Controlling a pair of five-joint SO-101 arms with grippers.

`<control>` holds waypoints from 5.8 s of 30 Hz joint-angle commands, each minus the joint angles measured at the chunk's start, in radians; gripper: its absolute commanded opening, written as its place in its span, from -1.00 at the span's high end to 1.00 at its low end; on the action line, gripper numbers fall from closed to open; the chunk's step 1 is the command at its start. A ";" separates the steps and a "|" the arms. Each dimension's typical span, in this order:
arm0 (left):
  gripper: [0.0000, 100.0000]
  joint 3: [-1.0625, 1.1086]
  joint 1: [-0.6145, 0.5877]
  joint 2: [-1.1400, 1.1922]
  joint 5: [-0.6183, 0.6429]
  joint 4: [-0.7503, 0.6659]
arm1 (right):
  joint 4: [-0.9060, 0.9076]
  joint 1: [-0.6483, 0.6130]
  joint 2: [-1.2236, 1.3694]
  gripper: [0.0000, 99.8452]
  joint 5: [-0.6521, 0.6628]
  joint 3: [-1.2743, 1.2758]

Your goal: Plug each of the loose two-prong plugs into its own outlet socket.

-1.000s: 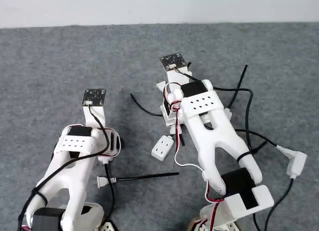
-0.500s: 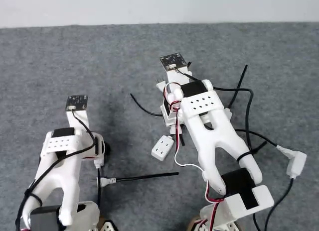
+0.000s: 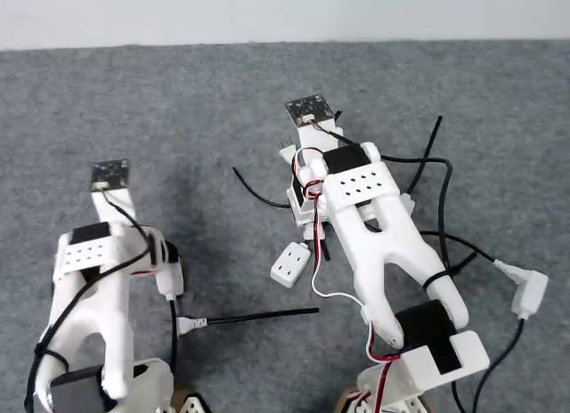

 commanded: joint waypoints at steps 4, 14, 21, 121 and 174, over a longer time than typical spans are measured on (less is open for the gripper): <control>0.48 -0.035 -0.094 -0.005 -0.077 0.012 | -0.019 0.002 -0.008 0.98 0.018 -0.012; 0.48 -0.050 -0.095 -0.014 -0.110 0.072 | -0.035 0.001 -0.008 0.98 0.018 -0.008; 0.48 -0.045 -0.005 -0.005 -0.110 0.112 | -0.031 0.001 -0.008 0.98 0.020 -0.008; 0.58 -0.044 -0.003 0.026 0.186 -0.282 | -0.734 -0.275 0.099 0.98 -0.153 0.080; 0.98 -0.274 0.133 0.304 -0.640 0.109 | -0.473 -0.421 -0.220 0.98 0.086 0.193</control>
